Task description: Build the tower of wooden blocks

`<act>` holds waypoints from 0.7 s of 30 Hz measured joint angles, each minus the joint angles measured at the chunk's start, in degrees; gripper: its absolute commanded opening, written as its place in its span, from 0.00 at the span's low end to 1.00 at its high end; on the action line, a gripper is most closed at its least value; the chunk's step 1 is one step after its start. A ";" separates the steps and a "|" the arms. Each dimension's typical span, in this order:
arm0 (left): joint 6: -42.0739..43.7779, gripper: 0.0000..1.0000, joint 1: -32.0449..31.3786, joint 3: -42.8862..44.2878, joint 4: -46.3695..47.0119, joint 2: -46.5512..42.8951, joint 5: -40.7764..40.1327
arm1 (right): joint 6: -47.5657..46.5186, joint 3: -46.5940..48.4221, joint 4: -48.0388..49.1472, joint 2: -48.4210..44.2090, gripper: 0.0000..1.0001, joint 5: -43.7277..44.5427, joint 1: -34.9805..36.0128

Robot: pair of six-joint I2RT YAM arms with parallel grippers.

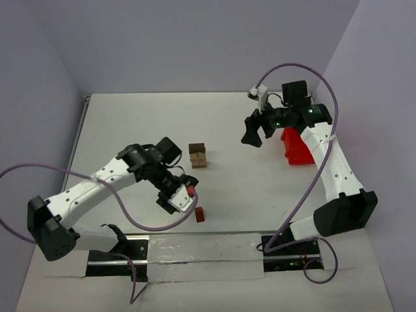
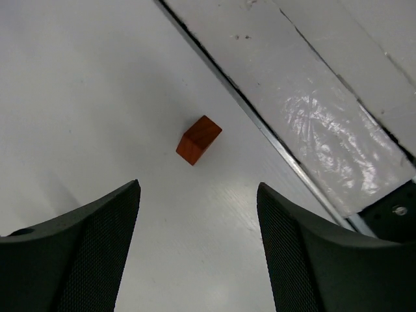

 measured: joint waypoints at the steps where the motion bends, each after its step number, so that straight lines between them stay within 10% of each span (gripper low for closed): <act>1: 2.83 0.76 -1.40 0.12 -0.04 2.11 -0.37 | 0.25 -1.98 -0.22 -1.13 1.00 0.04 -0.83; 21: 24.11 0.63 -7.02 4.92 0.97 27.46 -3.33 | 0.56 -13.04 -3.11 -15.84 1.00 -0.54 -8.16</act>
